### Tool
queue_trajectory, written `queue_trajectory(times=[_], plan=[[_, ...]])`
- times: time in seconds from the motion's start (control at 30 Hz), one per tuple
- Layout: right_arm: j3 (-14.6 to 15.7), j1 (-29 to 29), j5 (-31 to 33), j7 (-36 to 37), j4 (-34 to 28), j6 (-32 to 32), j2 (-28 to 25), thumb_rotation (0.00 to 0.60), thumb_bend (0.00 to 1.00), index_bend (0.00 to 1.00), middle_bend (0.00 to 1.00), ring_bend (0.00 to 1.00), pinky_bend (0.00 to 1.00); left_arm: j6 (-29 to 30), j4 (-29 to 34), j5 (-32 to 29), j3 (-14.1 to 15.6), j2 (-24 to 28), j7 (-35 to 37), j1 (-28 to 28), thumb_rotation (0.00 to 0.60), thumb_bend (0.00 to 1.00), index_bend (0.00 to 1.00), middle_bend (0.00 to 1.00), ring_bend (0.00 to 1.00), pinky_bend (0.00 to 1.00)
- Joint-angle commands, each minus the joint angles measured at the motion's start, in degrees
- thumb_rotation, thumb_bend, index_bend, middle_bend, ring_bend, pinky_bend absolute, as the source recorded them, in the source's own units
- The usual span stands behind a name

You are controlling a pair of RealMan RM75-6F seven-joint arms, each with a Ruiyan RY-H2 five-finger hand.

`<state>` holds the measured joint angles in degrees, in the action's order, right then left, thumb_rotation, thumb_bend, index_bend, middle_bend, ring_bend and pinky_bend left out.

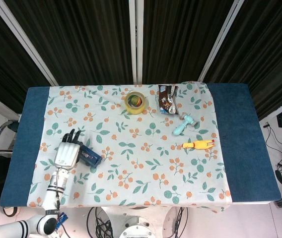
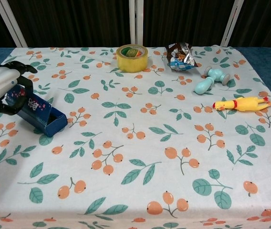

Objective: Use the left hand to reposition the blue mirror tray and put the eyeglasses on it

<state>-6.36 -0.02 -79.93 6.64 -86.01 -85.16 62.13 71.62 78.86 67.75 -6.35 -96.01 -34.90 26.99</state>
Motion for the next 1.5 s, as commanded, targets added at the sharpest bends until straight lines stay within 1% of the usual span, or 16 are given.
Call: queue_trajectory(times=[0.03,0.5,0.97,1.0,1.03,1.07,1.13,1.17,1.2,1.23,1.27,1.3,1.37,1.5], plan=[[-0.1,0.0,0.1,0.1,0.1,0.0,-0.1,0.6,0.19,0.0,0.0,0.0,0.0,-1.0,-1.4,-1.0,-0.6,-1.0,-1.0,0.7,0.6,0.56,0.82,0.1,0.04,0.16],[-0.1,0.0,0.4,0.4,0.2,0.1,-0.1,0.6,0.2,0.0,0.0,0.0,0.0,-1.5,-4.1,-0.4,-2.2,-3.4,-1.6,2.6,0.6,0.56,0.8,0.1,0.04,0.16],[-0.3,-0.3,1.1,1.1,0.8,0.3,-0.3,0.6,0.2,0.0,0.0,0.0,0.0,-3.6,-9.1,-1.1,-3.5,-6.8,-1.7,4.9,0.6,0.56,0.81,0.11,0.04,0.16],[-0.3,-0.2,1.1,1.2,0.8,0.3,-0.3,0.6,0.2,0.0,0.0,0.0,0.0,-3.5,-9.5,-0.9,-3.5,-7.1,-1.5,5.0,0.6,0.56,0.78,0.11,0.04,0.16],[-0.3,-0.2,1.2,1.2,0.9,0.4,-0.3,0.6,0.2,0.0,0.0,0.0,0.0,-3.5,-9.8,-0.7,-3.5,-7.2,-1.3,5.1,0.6,0.55,0.71,0.1,0.04,0.16],[-0.4,-0.2,1.2,1.2,0.9,0.4,-0.2,0.6,0.2,0.0,0.0,0.0,0.0,-3.5,-10.1,-0.5,-3.5,-7.4,-0.8,5.2,0.6,0.55,0.67,0.1,0.04,0.16],[-0.4,-0.2,1.3,1.3,1.0,0.5,-0.2,0.6,0.2,0.0,0.0,0.0,0.0,-3.5,-10.7,0.1,-3.4,-7.7,0.0,5.4,0.6,0.54,0.42,0.09,0.04,0.16],[-0.5,-0.1,1.3,1.3,1.0,0.5,-0.2,0.6,0.2,0.0,0.0,0.0,0.0,-3.5,-11.2,0.4,-3.4,-7.9,0.4,5.5,0.6,0.54,0.33,0.08,0.04,0.16],[-0.5,-0.1,1.3,1.3,1.0,0.5,-0.2,0.6,0.2,0.0,0.0,0.0,0.0,-3.6,-11.5,0.7,-3.3,-8.0,1.0,5.6,0.6,0.54,0.19,0.07,0.04,0.16],[-0.6,-0.1,1.4,1.3,1.1,0.5,-0.1,0.6,0.2,0.0,0.0,0.0,0.0,-3.4,-12.0,1.5,-3.3,-8.2,2.2,5.7,0.6,0.53,0.09,0.06,0.04,0.16],[-0.6,-0.1,1.4,1.3,1.1,0.3,-0.1,0.6,0.2,0.0,0.0,0.0,0.0,-2.9,-12.7,2.3,-3.3,-8.6,3.4,5.8,0.6,0.52,0.02,0.05,0.05,0.16],[-0.7,-0.1,1.4,1.3,1.2,0.2,0.0,0.6,0.2,0.0,0.0,0.0,0.0,-2.3,-13.5,3.1,-3.3,-9.0,4.6,5.9,0.6,0.51,0.0,0.05,0.05,0.16],[-0.8,-0.1,1.5,1.3,1.2,0.1,0.0,0.6,0.2,0.0,0.0,0.0,0.0,-1.0,-15.6,5.0,-3.4,-10.2,7.7,6.0,0.6,0.5,0.0,0.05,0.06,0.16],[-0.9,-0.1,1.6,1.0,1.0,0.1,-0.1,0.6,0.2,0.0,0.0,0.0,0.0,-0.6,-18.8,6.4,-3.5,-11.8,10.5,6.5,0.6,0.48,0.0,0.05,0.07,0.16]])
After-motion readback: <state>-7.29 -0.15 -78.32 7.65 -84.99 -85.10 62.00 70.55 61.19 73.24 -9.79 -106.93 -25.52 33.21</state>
